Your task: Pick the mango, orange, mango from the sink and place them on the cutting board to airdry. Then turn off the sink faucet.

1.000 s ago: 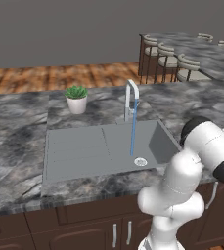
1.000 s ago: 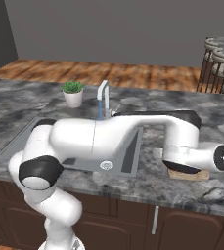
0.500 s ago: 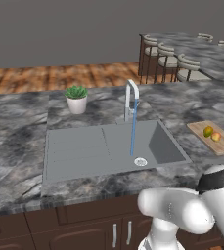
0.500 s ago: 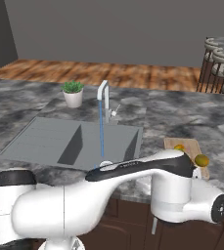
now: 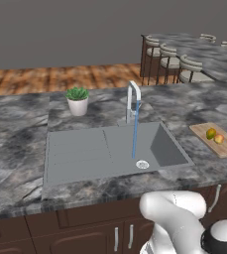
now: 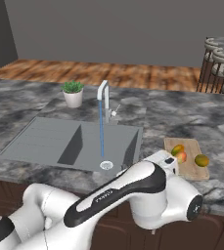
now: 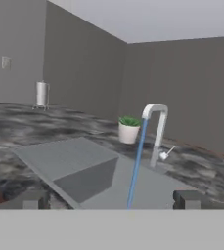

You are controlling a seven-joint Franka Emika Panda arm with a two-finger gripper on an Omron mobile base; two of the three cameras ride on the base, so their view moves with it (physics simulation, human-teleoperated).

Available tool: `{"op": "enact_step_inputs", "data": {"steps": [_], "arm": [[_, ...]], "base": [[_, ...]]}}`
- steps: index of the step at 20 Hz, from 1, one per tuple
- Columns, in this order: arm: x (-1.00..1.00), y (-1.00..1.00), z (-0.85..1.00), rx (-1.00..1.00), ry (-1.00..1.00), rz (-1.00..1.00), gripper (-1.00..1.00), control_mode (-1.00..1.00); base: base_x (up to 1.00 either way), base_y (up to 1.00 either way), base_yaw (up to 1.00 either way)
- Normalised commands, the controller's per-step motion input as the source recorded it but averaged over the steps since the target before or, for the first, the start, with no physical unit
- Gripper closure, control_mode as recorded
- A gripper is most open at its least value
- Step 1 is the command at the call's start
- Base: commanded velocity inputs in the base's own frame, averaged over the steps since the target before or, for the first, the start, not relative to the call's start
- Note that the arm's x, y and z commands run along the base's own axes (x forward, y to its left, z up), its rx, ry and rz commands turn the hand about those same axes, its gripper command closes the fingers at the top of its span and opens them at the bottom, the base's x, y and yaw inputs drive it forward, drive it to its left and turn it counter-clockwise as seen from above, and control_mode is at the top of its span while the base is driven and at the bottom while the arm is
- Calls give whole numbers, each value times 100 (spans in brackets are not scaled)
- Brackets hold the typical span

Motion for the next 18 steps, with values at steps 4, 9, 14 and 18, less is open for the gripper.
{"op": "enact_step_inputs", "data": {"steps": [4,9,14,18], "arm": [[38,20,3,2,0,29,-100,-100],[46,8,0,4,4,45,-100,-100],[63,5,0,4,13,42,-100,-100],[50,8,2,0,2,7,-100,-100]], "base": [[0,0,0],[0,0,0],[0,0,0],[0,0,0]]}}
